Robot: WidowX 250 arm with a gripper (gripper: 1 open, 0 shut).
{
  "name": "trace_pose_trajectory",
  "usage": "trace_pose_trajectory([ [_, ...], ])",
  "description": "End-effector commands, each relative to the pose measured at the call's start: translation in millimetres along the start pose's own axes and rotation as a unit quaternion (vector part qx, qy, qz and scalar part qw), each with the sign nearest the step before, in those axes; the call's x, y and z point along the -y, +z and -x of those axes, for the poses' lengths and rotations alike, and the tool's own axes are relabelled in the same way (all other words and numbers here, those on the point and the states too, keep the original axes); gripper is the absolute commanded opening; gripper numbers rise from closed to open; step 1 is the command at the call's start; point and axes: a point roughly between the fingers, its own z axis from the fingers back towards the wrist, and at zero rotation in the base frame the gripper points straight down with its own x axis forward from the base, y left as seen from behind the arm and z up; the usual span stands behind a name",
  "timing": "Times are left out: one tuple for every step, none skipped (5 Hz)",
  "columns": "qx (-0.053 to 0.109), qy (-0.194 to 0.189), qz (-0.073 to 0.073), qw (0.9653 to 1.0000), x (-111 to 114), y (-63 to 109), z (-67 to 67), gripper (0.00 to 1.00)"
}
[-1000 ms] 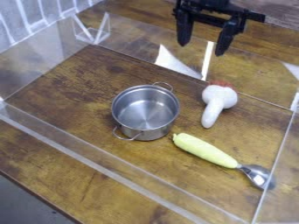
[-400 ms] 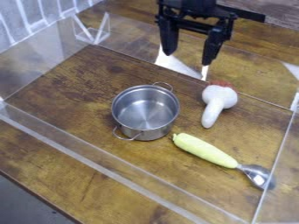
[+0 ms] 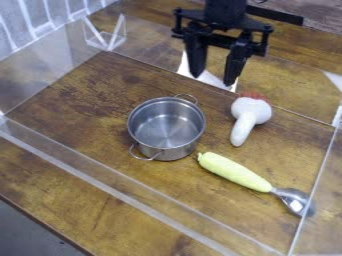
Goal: Remove the mushroom from the silver pot and put it on the table
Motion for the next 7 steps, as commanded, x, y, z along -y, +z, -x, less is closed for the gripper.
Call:
trace_pose_trajectory([
  [0.052,0.038,0.010,0.9979,-19.7,31.1,3.3,1.00],
  [0.057,0.065,0.000,0.9963,-33.9,26.2,3.5,1.00],
  [0.064,0.097,-0.008,0.9932,-45.9,30.1,2.4,1.00],
  [0.059,0.111,-0.015,0.9920,-48.0,29.2,3.7,1.00],
  [0.053,0.125,-0.021,0.9905,-55.1,26.6,8.5,1.00],
  [0.050,0.142,-0.028,0.9882,-63.4,30.5,13.0,1.00],
  [0.052,0.136,-0.031,0.9889,-67.9,25.1,15.3,1.00],
])
